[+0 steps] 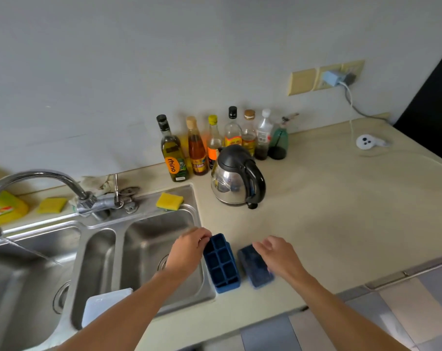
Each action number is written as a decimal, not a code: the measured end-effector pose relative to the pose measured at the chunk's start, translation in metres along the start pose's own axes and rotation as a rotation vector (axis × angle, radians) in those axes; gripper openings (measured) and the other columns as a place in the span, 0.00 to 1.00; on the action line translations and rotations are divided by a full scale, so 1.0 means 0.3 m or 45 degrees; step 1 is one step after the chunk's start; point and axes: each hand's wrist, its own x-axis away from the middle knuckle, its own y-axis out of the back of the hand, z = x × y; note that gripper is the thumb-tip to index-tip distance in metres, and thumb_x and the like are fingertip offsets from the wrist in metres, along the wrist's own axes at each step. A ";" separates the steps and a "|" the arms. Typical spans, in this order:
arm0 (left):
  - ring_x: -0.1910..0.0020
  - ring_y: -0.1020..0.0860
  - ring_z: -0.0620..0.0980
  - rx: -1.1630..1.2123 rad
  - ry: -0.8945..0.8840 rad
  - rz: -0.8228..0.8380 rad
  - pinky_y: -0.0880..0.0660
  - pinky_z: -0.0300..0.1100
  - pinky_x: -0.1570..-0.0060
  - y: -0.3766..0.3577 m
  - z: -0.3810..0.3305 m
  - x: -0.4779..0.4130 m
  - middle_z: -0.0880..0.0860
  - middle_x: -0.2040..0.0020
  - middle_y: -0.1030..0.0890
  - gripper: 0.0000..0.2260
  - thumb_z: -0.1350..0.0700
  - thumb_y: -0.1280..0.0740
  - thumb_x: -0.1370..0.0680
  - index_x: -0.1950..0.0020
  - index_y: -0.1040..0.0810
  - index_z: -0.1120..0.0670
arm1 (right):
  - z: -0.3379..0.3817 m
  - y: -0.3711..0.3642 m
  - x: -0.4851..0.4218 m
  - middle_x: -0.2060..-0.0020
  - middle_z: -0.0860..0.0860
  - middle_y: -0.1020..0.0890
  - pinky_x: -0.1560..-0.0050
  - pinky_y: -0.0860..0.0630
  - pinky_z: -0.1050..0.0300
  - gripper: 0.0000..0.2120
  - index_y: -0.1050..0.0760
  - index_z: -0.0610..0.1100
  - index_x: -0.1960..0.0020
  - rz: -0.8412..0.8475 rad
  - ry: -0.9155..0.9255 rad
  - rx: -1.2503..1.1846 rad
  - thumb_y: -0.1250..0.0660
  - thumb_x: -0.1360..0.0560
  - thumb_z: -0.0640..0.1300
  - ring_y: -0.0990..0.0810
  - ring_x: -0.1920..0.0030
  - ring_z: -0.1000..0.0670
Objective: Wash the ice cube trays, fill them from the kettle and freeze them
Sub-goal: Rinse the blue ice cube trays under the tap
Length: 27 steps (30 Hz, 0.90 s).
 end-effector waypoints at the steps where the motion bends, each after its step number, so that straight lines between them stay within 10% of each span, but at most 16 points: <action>1: 0.54 0.21 0.50 -0.054 -0.005 0.017 0.24 0.49 0.51 -0.009 -0.003 -0.001 0.48 0.52 0.20 0.07 0.58 0.36 0.17 0.48 0.19 0.51 | -0.033 -0.001 -0.005 0.59 0.51 0.22 0.57 0.27 0.53 0.15 0.26 0.44 0.54 0.016 -0.006 0.091 0.36 0.19 0.57 0.21 0.60 0.51; 4: 0.52 0.21 0.52 -0.199 0.006 0.067 0.23 0.50 0.52 -0.027 -0.008 -0.006 0.48 0.49 0.21 0.09 0.55 0.40 0.16 0.44 0.20 0.49 | -0.092 -0.010 -0.015 0.51 0.50 0.19 0.55 0.28 0.57 0.15 0.25 0.44 0.44 0.038 -0.021 0.257 0.36 0.18 0.56 0.20 0.50 0.49; 11: 0.34 0.26 0.49 -0.328 -0.031 0.086 0.24 0.47 0.40 -0.096 -0.003 0.019 0.46 0.32 0.25 0.18 0.43 0.40 0.17 0.29 0.26 0.48 | -0.141 -0.038 -0.043 0.61 0.51 0.25 0.64 0.33 0.57 0.11 0.30 0.45 0.56 0.087 -0.086 0.301 0.36 0.21 0.52 0.29 0.63 0.53; 17: 0.18 0.51 0.52 -0.599 -0.154 0.333 0.55 0.50 0.21 -0.190 -0.014 0.078 0.49 0.17 0.49 0.43 0.24 0.55 0.25 0.17 0.52 0.48 | -0.159 -0.059 -0.072 0.61 0.51 0.22 0.68 0.34 0.59 0.05 0.28 0.48 0.56 0.158 -0.091 0.394 0.38 0.21 0.44 0.24 0.62 0.51; 27: 0.18 0.53 0.51 -0.655 -0.181 0.304 0.58 0.51 0.21 -0.213 0.002 0.083 0.49 0.16 0.51 0.42 0.24 0.58 0.24 0.17 0.55 0.48 | -0.168 -0.048 -0.051 0.65 0.50 0.24 0.69 0.32 0.60 0.13 0.30 0.46 0.60 0.076 -0.043 0.322 0.39 0.17 0.41 0.27 0.69 0.52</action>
